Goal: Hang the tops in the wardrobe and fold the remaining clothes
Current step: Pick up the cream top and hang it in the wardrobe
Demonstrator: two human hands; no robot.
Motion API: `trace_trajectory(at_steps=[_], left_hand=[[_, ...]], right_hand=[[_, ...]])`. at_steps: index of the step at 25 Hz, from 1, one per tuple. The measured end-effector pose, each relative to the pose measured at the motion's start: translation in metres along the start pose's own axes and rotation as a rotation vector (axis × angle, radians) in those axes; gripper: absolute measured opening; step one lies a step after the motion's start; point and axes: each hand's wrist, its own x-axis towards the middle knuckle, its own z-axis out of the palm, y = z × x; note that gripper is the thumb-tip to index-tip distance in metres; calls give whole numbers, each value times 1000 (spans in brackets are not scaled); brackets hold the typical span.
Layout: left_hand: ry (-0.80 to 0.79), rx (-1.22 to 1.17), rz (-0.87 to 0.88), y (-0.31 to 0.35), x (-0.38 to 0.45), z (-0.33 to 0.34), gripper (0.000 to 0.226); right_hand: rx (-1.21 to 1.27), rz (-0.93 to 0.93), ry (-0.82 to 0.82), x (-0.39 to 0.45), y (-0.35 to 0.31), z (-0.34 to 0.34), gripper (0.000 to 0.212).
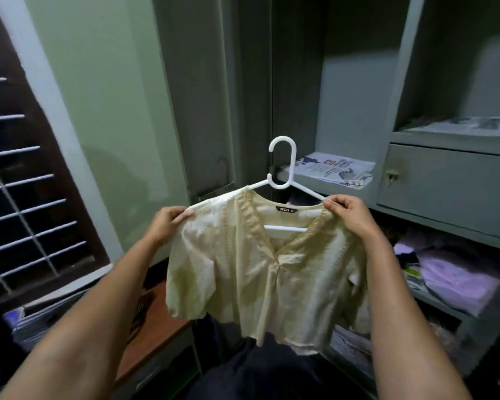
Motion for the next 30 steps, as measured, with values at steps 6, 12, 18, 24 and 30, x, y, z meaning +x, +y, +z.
trace_trajectory(at_steps=[6,12,18,24,30], left_hand=[[-66,-120,64,4,93,54,30],[105,128,382,110,148,161,30],[-27,-58,544,176,188,239,22],[-135,-223,725,228,223,294,18],[-236,-314,889,299,242,324,23]], right_hand=[[-40,102,145,15,16,-23,6],[-169,141,272,59,39,-61,13],[-414,135,507,65,45,-111,17],[-950,188,789,41,53,-131,28],[-1093,260,1167,18,15,-140,20]])
